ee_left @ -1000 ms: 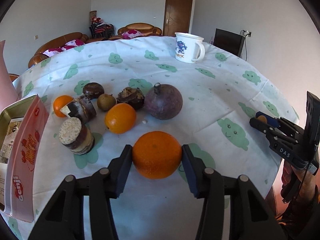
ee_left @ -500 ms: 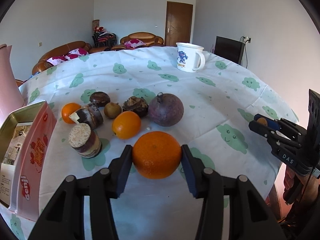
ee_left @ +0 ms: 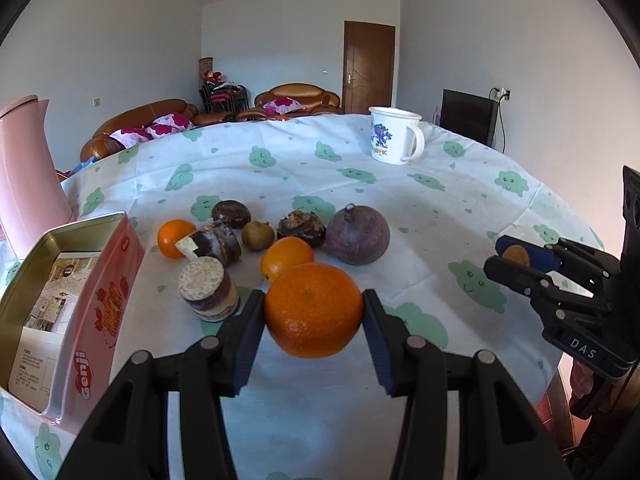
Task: Organize fruits
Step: 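Carry the brown fruit with the right gripper while the left gripper carries the orange over the tin box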
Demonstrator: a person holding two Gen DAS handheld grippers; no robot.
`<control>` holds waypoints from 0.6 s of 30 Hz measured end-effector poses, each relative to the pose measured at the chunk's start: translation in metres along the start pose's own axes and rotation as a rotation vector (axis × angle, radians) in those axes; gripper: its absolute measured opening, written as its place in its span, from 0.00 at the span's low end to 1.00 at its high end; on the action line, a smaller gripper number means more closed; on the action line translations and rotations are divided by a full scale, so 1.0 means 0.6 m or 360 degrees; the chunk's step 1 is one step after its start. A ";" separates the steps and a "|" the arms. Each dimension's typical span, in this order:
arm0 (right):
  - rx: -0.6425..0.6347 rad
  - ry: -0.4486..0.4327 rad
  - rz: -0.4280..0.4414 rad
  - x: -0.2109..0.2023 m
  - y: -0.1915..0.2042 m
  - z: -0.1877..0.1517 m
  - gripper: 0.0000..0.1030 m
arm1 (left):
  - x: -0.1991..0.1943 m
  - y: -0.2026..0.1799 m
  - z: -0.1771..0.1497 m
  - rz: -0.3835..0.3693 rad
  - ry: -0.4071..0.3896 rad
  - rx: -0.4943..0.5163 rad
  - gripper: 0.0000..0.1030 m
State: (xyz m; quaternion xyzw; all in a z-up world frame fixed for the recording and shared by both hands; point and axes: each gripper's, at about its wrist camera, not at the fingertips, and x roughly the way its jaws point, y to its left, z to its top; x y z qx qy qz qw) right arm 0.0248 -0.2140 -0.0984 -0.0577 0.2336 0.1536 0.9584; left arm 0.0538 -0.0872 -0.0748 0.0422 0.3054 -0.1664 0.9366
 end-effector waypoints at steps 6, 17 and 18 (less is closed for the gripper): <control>-0.0073 -0.0026 0.0073 0.006 0.036 0.021 0.28 | -0.013 0.010 0.001 0.0046 -0.0051 -0.0009 0.48; -0.0196 -0.0088 0.0161 0.006 0.089 0.060 0.28 | -0.038 0.036 0.003 0.0127 -0.0136 -0.0040 0.48; -0.0205 -0.0094 0.0167 0.006 0.093 0.064 0.28 | -0.040 0.038 0.004 0.0134 -0.0143 -0.0043 0.48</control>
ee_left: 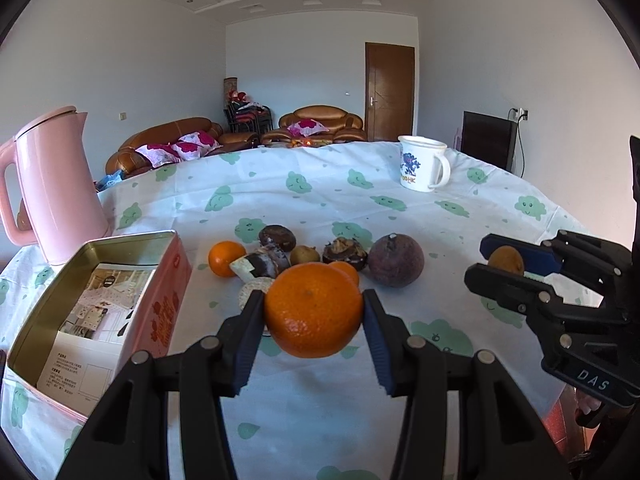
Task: Organize fruits
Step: 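Carry the brown fruit with the right gripper while the left gripper carries the orange over the tin box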
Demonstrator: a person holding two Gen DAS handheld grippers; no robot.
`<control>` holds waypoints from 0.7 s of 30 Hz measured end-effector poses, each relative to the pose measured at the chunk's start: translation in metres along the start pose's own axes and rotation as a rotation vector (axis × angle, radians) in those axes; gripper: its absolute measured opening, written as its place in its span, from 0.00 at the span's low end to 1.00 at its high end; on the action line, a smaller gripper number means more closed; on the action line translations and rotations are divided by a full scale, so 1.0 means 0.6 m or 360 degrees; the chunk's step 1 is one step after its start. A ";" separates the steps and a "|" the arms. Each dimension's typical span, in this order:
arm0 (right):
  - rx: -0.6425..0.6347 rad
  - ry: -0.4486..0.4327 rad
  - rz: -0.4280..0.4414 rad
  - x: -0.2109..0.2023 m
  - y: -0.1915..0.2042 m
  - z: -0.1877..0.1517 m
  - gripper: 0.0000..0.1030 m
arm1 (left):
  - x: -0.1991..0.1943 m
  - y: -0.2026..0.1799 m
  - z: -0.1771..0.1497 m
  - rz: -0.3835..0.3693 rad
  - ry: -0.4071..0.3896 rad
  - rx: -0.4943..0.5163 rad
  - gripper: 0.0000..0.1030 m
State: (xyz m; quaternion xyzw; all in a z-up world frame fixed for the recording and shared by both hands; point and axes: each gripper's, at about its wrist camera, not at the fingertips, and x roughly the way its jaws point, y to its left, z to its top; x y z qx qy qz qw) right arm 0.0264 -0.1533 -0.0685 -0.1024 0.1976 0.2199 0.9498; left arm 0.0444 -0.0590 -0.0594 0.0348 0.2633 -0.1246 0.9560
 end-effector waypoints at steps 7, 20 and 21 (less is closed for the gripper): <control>-0.0048 -0.0028 0.0041 0.004 0.016 0.025 0.28 | -0.012 0.014 0.006 0.0035 -0.0039 -0.0027 0.48; -0.0139 -0.0112 0.0072 0.002 0.039 0.074 0.28 | -0.038 0.036 0.016 0.0128 -0.0125 -0.0047 0.48; -0.0150 -0.0121 0.0076 0.001 0.043 0.079 0.28 | -0.040 0.038 0.016 0.0133 -0.0130 -0.0051 0.48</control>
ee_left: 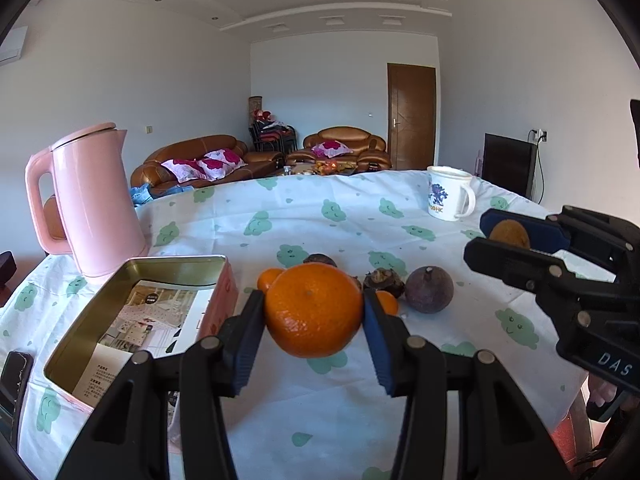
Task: Organize fruits
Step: 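Carry the brown fruit with the right gripper while the left gripper carries the orange over the tin box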
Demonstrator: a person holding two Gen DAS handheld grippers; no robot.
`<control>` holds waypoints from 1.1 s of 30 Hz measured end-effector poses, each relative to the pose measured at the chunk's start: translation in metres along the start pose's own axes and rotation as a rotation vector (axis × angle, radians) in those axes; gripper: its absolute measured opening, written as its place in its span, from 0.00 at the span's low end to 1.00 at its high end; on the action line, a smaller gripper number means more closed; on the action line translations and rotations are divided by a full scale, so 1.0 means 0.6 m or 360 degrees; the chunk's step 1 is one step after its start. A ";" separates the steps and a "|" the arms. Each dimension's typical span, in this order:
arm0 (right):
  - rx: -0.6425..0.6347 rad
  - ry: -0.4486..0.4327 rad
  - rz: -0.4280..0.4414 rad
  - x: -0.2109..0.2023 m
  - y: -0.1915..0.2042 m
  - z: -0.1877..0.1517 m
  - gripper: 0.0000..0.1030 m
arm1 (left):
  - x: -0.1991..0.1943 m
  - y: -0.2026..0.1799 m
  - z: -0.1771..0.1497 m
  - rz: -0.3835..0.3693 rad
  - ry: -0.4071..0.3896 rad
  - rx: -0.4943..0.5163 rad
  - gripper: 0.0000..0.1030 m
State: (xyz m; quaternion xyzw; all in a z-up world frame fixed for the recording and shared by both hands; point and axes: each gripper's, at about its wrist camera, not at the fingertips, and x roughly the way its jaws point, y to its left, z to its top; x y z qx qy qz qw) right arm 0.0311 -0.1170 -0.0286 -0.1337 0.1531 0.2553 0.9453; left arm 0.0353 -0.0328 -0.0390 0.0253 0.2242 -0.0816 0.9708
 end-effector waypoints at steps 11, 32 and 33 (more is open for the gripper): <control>-0.0098 -0.0067 0.0058 0.005 0.033 0.046 0.28 | -0.019 0.031 0.009 0.0081 -0.0054 -0.0051 0.48; -0.0216 -0.0137 0.0157 0.033 0.070 0.116 0.28 | -0.057 0.106 0.030 0.0251 -0.0151 -0.0137 0.48; -0.0223 -0.0140 0.0161 0.033 0.072 0.118 0.28 | -0.058 0.110 0.031 0.0261 -0.0153 -0.0139 0.48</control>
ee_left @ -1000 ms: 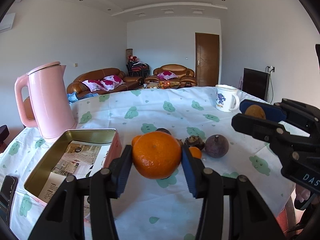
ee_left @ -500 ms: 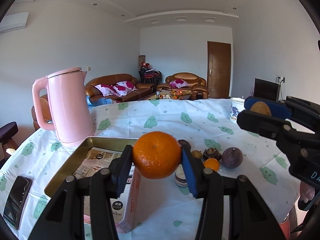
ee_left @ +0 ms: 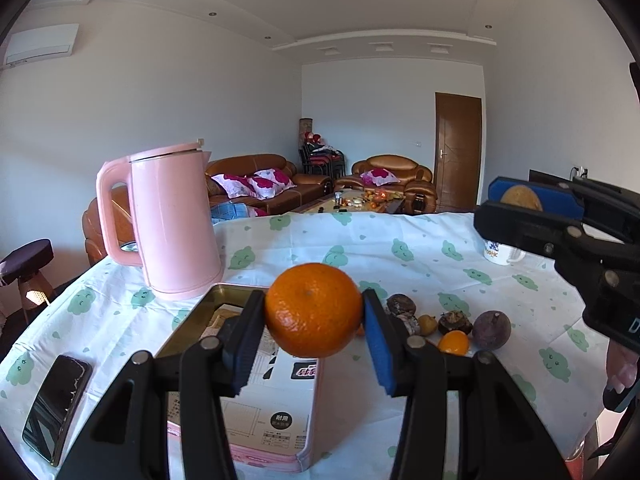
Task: Organize fruits
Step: 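Carry the brown fruit with the right gripper while the left gripper carries the orange over the tin box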
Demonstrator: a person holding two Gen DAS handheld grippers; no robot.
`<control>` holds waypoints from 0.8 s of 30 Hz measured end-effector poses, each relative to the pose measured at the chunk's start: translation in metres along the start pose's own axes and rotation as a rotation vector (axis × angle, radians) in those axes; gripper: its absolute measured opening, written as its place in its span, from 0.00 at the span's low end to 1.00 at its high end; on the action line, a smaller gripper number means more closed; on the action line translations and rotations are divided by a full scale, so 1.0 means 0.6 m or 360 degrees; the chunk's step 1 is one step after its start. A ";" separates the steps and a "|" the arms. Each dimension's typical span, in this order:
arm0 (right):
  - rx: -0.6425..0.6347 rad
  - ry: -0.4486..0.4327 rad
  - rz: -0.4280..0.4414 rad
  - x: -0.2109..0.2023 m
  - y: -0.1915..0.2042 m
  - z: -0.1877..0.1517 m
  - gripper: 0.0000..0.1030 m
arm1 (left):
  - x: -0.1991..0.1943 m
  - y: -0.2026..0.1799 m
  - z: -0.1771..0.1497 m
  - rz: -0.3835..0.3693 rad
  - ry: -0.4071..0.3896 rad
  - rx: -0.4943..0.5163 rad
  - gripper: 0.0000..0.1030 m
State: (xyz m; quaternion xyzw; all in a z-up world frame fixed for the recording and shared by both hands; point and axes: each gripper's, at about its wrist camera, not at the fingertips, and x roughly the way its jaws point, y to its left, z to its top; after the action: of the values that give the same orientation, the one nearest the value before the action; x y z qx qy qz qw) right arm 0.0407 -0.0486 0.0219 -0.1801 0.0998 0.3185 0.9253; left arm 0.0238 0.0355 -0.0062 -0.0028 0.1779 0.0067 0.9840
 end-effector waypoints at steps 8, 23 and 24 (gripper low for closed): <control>-0.0044 -0.0016 0.0022 0.014 0.003 0.026 0.28 | 0.005 0.026 0.010 0.0064 -0.0017 -0.0009 0.48; -0.0028 -0.0002 0.0087 0.077 0.015 0.048 0.28 | 0.048 0.072 0.008 0.0160 0.0063 -0.0011 0.48; -0.0022 0.0006 0.0095 0.083 0.016 0.047 0.28 | 0.051 0.075 0.008 0.0165 0.0071 -0.0012 0.48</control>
State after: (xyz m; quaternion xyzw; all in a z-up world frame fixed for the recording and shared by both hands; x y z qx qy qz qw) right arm 0.0755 -0.0026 0.0302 -0.1841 0.1045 0.3462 0.9140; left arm 0.0538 0.0812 -0.0126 0.0025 0.1997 0.0584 0.9781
